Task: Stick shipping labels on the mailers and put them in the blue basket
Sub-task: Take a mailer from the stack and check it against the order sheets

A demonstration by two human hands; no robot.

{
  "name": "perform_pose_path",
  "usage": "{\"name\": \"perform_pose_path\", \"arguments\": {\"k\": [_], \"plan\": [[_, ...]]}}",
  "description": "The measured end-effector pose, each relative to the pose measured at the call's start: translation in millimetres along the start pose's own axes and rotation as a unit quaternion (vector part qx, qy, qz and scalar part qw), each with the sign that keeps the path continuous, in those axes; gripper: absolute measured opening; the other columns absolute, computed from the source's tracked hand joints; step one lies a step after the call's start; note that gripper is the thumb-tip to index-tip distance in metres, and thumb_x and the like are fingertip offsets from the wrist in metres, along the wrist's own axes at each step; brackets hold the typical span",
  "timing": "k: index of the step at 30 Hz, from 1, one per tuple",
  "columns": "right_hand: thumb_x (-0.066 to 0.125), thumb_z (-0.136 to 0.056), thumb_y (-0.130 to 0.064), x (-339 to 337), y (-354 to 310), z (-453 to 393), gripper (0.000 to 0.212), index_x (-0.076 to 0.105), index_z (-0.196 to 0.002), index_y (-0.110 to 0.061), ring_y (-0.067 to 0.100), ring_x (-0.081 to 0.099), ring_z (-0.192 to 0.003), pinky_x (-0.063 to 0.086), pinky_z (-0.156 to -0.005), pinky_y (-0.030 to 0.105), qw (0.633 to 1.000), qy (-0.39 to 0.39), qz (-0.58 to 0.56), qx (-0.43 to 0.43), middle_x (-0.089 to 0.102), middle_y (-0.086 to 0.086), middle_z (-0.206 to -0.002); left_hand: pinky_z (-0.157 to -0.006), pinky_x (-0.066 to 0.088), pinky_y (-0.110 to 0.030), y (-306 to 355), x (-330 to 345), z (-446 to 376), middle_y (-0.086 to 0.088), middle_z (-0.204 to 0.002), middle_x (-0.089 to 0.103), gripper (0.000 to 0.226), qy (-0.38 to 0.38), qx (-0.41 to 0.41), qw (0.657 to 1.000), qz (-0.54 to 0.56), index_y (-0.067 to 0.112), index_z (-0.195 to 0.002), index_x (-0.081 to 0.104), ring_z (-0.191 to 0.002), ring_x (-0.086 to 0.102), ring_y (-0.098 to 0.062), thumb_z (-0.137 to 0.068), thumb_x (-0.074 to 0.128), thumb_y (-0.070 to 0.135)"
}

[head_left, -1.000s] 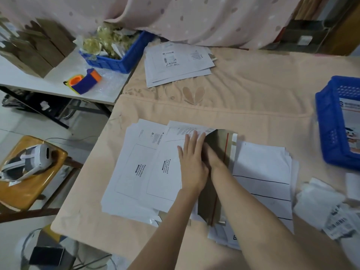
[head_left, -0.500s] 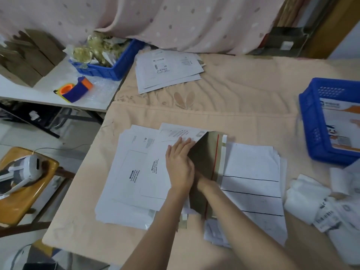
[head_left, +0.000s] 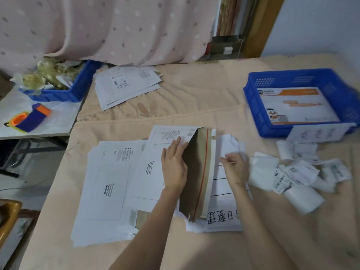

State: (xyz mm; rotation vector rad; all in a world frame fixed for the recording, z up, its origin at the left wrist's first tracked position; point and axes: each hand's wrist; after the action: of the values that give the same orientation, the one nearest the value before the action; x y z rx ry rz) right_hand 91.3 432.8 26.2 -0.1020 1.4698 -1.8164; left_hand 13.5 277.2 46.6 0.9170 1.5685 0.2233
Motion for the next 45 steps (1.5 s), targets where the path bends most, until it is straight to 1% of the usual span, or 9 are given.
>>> {"name": "perform_pose_path", "arguments": {"k": [3, 7, 12, 17, 24, 26, 29, 39, 45], "plan": [[0.072, -0.075, -0.024, -10, 25, -4, 0.050, 0.056, -0.120, -0.012, 0.028, 0.047, -0.118, 0.042, -0.095, 0.038, 0.972, 0.053, 0.228, -0.002, 0.050, 0.009, -0.129, -0.114, 0.022, -0.046, 1, 9, 6, -0.007, -0.142, 0.049, 0.068, -0.037, 0.010, 0.999, -0.002, 0.014, -0.127, 0.059, -0.136, 0.039, -0.028, -0.072, 0.041, -0.021], [0.077, -0.071, -0.043, -14, 41, -2, 0.082, 0.040, -0.134, -0.007, 0.030, 0.039, -0.125, 0.035, -0.101, 0.040, 0.922, 0.053, 0.382, 0.031, 0.041, 0.013, -0.135, -0.115, 0.020, -0.045, 1, 13, 9, -0.007, -0.141, 0.050, 0.067, -0.055, 0.013, 0.998, -0.017, 0.013, -0.128, 0.058, -0.137, 0.037, -0.027, -0.073, 0.042, -0.021], [0.075, -0.072, -0.033, -9, 43, -8, 0.081, 0.032, -0.135, -0.007, 0.030, 0.045, -0.118, 0.035, -0.103, 0.038, 0.905, 0.057, 0.420, 0.041, 0.038, 0.013, -0.136, -0.115, 0.018, -0.042, 1, 11, 7, -0.007, -0.141, 0.050, 0.066, -0.052, 0.005, 0.998, -0.022, 0.013, -0.128, 0.058, -0.138, 0.037, -0.027, -0.076, 0.042, -0.022], [0.075, -0.071, -0.027, -10, 39, -6, 0.066, 0.038, -0.123, -0.011, 0.026, 0.047, -0.108, 0.035, -0.094, 0.036, 0.888, 0.094, 0.449, 0.029, 0.042, 0.010, -0.126, -0.116, 0.016, -0.039, 0, 9, 3, -0.006, -0.142, 0.049, 0.064, -0.041, -0.006, 0.999, -0.022, 0.014, -0.128, 0.058, -0.138, 0.036, -0.026, -0.078, 0.042, -0.022], [0.057, -0.082, -0.021, -14, 36, -11, 0.052, 0.044, -0.133, -0.016, 0.030, 0.047, -0.116, 0.032, -0.098, 0.039, 0.921, 0.090, 0.374, 0.057, 0.061, 0.011, -0.118, -0.118, 0.013, -0.039, 1, 5, -2, -0.005, -0.143, 0.048, 0.063, -0.034, -0.012, 0.999, -0.017, 0.015, -0.129, 0.057, -0.139, 0.034, -0.025, -0.080, 0.041, -0.021], [0.053, -0.081, -0.021, -17, 33, -15, 0.053, 0.048, -0.133, -0.022, 0.031, 0.054, -0.109, 0.040, -0.095, 0.038, 0.951, 0.086, 0.289, 0.068, 0.065, 0.009, -0.111, -0.117, 0.013, -0.039, 1, 5, -3, -0.006, -0.142, 0.049, 0.063, -0.031, -0.013, 0.999, -0.019, 0.014, -0.129, 0.058, -0.139, 0.034, -0.025, -0.080, 0.041, -0.021], [0.048, -0.083, -0.017, -24, 22, -18, 0.048, 0.052, -0.131, -0.015, 0.035, 0.061, -0.104, 0.050, -0.086, 0.037, 0.977, 0.088, 0.177, 0.076, 0.066, 0.012, -0.116, -0.117, 0.011, -0.037, 0, 4, -5, -0.006, -0.143, 0.048, 0.062, -0.022, -0.019, 0.999, -0.025, 0.015, -0.129, 0.058, -0.139, 0.034, -0.024, -0.081, 0.043, -0.020], [0.045, -0.086, -0.007, -30, -24, -28, 0.034, 0.061, -0.115, -0.013, 0.036, 0.059, -0.102, 0.042, -0.074, 0.035, 0.978, 0.177, 0.098, 0.043, 0.065, 0.011, -0.113, -0.118, 0.011, -0.038, -19, -20, -20, -0.005, -0.143, 0.048, 0.059, 0.019, -0.054, 0.997, -0.048, 0.014, -0.130, 0.057, -0.140, 0.032, -0.024, -0.083, 0.042, -0.019], [0.044, -0.081, -0.008, -30, -36, -39, 0.026, 0.062, -0.094, -0.019, 0.032, 0.061, -0.097, 0.049, -0.080, 0.042, 0.981, 0.183, -0.017, 0.058, 0.067, 0.004, -0.107, -0.118, 0.012, -0.040, -46, -35, -21, -0.006, -0.142, 0.049, 0.059, 0.029, -0.083, 0.992, -0.086, 0.013, -0.130, 0.057, -0.139, 0.034, -0.026, -0.082, 0.042, -0.019]]}}
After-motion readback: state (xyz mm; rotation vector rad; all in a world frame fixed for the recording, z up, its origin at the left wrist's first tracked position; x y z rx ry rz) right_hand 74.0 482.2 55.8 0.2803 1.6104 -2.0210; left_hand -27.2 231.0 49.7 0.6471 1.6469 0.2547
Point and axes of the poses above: each hand's wrist, its own z-axis away from the middle knuckle, its own x-axis out of the palm, y = z × x
